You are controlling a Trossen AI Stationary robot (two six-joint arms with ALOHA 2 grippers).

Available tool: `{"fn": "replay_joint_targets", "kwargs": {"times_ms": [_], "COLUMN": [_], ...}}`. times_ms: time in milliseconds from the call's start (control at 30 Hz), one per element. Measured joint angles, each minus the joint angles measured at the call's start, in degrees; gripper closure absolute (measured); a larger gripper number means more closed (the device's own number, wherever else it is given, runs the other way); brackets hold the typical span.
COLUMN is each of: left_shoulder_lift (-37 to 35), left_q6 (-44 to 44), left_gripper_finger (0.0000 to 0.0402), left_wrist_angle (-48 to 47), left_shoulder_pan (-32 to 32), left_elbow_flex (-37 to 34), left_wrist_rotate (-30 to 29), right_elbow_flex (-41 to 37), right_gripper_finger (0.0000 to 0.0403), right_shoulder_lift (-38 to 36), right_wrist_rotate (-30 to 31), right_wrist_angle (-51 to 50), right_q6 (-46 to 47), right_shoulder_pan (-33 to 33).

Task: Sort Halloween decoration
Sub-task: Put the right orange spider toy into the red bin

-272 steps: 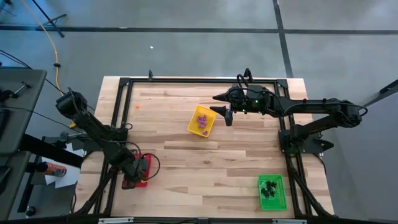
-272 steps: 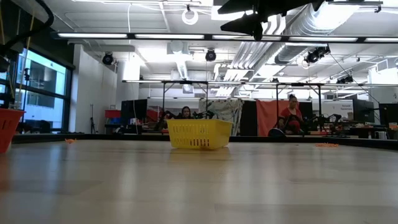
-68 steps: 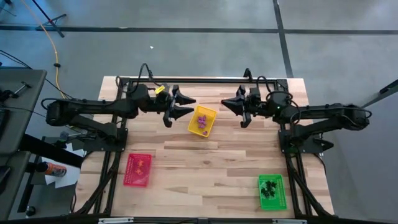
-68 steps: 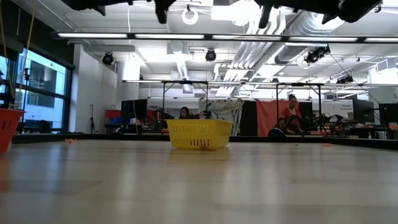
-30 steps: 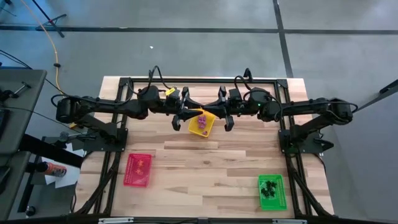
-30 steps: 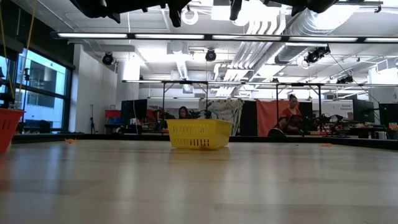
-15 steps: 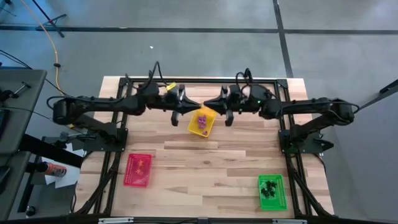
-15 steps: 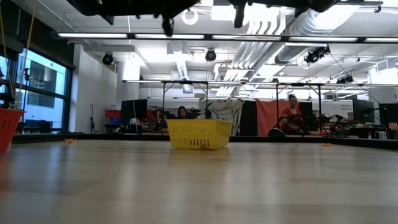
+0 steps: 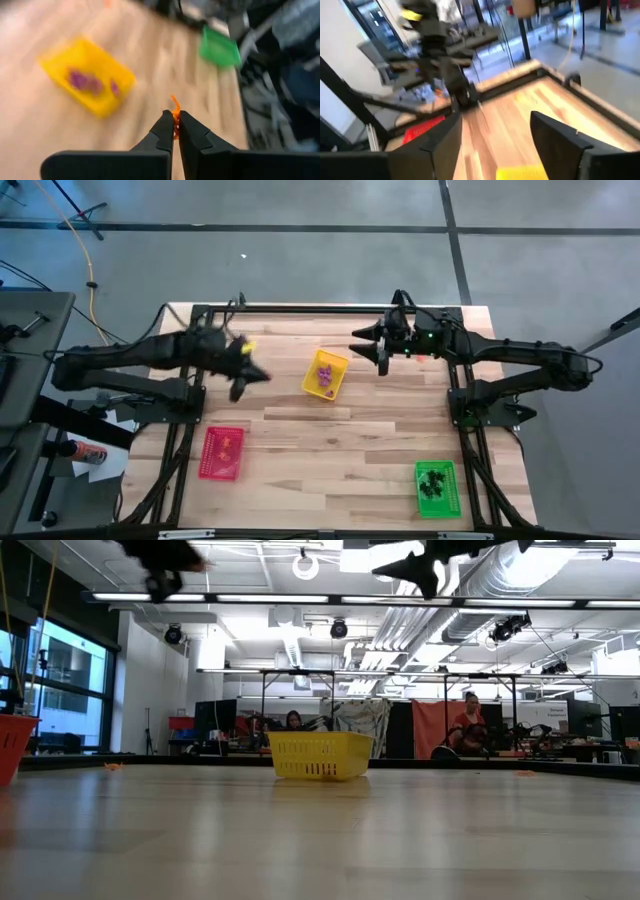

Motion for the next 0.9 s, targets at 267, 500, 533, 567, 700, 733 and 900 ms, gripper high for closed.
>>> {"fn": "replay_joint_targets", "kwargs": {"times_ms": [267, 500, 533, 567, 700, 733, 900], "left_shoulder_lift": [-1.49, 10.37, 12.42, 14.5, 21.35, 22.44, 25.6], "left_q6": [-15.75, -19.34, -19.34, -19.34, -19.93, -19.92, -21.2], "left_gripper_finger": [0.0402, 0.0401, 0.0401, 0.0401, 0.0401, 0.0401, 0.0401], "left_wrist_angle": [-20.58, -24.95, -25.36, -25.51, -23.24, -20.92, -11.69], "left_shoulder_pan": [-31.62, -52.96, -54.8, -56.33, -59.83, -60.08, -59.87], "left_elbow_flex": [0.0, -0.04, -0.07, -0.07, -2.17, -3.33, -10.0], "left_wrist_rotate": [-12.15, -18.16, -18.36, -18.46, -18.25, -17.6, -15.74], "right_elbow_flex": [0.0, 0.0, 0.0, 0.0, 0.0, -0.02, -0.03], "right_gripper_finger": [0.0155, 0.0155, 0.0155, 0.0155, 0.0155, 0.0155, 0.0155], "right_shoulder_lift": [0.37, 0.38, 0.39, 0.39, 0.39, 0.39, 0.39], "right_wrist_rotate": [0.01, 0.01, 0.01, 0.03, 0.99, 1.59, 2.6], "right_wrist_angle": [-6.92, -6.89, -6.88, -6.9, -6.9, -6.96, -7.03], "right_q6": [0.21, 0.21, 0.21, 0.21, 0.2, 0.21, 0.21], "right_shoulder_pan": [0.0, 0.0, 0.0, 0.0, 0.0, 0.0, -0.02]}}
